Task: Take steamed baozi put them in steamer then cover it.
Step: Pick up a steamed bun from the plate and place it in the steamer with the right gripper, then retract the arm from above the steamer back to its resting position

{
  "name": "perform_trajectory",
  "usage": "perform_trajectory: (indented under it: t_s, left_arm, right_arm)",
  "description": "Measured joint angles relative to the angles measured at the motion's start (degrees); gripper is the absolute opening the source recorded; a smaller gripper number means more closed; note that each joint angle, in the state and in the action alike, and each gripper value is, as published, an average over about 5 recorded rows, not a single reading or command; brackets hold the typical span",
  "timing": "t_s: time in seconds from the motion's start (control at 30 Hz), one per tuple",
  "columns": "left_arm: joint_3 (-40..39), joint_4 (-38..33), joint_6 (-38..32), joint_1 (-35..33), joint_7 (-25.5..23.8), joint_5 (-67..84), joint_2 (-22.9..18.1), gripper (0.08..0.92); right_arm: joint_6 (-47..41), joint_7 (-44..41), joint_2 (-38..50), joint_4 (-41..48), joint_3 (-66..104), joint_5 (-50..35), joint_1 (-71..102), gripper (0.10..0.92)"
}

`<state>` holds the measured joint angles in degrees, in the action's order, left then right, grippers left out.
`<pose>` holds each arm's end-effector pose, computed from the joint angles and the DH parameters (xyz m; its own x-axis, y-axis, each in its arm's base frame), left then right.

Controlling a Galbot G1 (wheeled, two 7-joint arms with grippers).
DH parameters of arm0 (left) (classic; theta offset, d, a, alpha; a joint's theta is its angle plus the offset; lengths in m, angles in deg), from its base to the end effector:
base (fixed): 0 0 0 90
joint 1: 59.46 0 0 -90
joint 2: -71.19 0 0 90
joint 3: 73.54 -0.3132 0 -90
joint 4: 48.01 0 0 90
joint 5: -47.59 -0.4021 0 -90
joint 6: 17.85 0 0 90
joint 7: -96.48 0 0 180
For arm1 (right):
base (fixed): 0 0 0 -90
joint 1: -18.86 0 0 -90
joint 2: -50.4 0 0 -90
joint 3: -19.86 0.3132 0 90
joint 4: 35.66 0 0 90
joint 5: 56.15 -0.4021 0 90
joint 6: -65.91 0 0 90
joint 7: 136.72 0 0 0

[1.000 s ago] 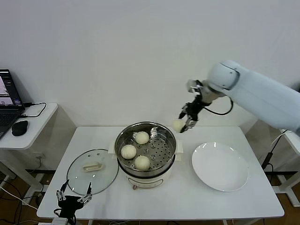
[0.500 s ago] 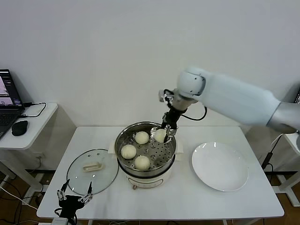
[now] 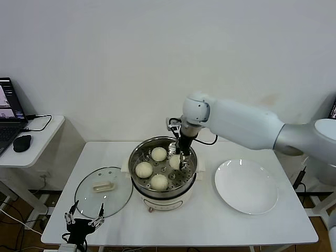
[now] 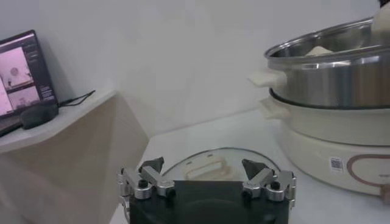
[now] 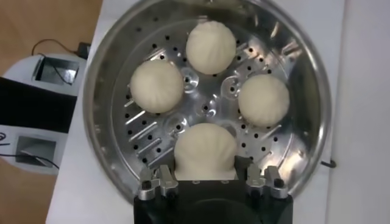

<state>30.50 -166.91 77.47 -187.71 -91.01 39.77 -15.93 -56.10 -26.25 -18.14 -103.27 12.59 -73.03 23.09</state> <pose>0.1973 0.0913 -0.3013 -0.9602 -0.0900 0.2644 -0.0107 0.9579 0.2870 0.5639 0.1726 -0.0889 -0.0196 -0.1652 0.9861 -0.9801 -0.1919 -0.0516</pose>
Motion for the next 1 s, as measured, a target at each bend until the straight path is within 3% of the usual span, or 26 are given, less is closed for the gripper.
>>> perform_trajectory:
  t_s: [0.3,0.57,0.83,1.0]
  left_arm:
    - [-0.1,0.3,0.0,0.2,0.0,0.0,-0.1,0.823]
    - [0.0,0.2,0.4,0.2,-0.5,0.0,-0.2,0.823]
    - [-0.1,-0.7,1.0,0.3,-0.6,0.7,-0.3,0.823]
    - [0.0,-0.5,0.8,0.5,0.2,1.8,0.0,0.823]
  right_arm:
    - [-0.4,2.0,-1.2,1.3,0.4,1.4,1.9,0.627]
    - [-0.8,2.3,0.4,-0.1,1.6,0.7,1.3,0.809]
    - [-0.6,3.3,5.8,-3.4,7.7,-1.6,2.0,0.823]
    - [2.9,8.5,10.6,-5.6,14.4,-5.5,4.2,0.823]
